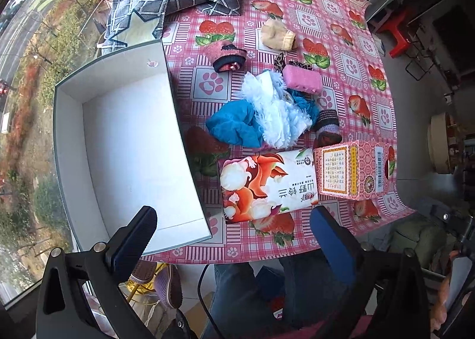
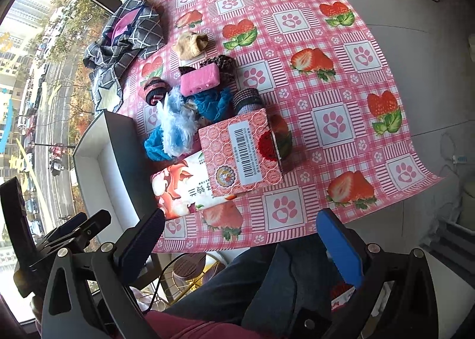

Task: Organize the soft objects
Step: 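Move both tools toward the pile of soft items on the tablecloth, then grasp the pink-and-navy sock with the left tool while the right tool grasps the purple knit sock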

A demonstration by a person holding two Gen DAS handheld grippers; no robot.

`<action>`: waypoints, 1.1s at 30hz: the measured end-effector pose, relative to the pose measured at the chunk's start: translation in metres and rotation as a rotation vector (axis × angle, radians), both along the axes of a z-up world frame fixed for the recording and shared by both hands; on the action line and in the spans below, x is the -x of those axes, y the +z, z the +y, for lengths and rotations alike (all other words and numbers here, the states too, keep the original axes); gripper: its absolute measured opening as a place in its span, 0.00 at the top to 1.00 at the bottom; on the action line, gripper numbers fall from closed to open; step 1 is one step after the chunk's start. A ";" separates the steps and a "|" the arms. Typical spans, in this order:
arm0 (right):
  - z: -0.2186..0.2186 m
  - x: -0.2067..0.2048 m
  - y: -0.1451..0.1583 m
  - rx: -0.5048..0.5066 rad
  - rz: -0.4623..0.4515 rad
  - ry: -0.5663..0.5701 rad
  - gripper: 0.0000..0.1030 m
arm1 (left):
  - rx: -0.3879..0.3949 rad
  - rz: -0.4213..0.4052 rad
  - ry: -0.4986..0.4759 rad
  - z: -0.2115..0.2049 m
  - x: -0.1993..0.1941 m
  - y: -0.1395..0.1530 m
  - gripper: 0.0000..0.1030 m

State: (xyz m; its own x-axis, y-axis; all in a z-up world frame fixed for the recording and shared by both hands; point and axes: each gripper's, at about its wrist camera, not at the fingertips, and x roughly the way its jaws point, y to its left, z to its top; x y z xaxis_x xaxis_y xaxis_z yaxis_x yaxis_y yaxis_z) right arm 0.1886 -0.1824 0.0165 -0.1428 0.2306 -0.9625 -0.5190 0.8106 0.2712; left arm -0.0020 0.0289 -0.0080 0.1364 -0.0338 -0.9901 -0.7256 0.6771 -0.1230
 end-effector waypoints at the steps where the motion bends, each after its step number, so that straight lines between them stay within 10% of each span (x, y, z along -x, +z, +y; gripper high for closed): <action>1: -0.002 -0.004 0.000 0.002 0.000 -0.006 0.00 | 0.008 0.004 0.002 0.002 -0.003 -0.001 0.00; 11: -0.002 -0.061 -0.012 0.071 -0.024 -0.028 0.00 | 0.061 0.045 0.034 0.035 -0.051 -0.023 0.00; 33: 0.110 -0.117 -0.186 0.182 0.379 0.311 0.00 | 0.037 0.193 0.148 0.131 -0.177 -0.141 0.00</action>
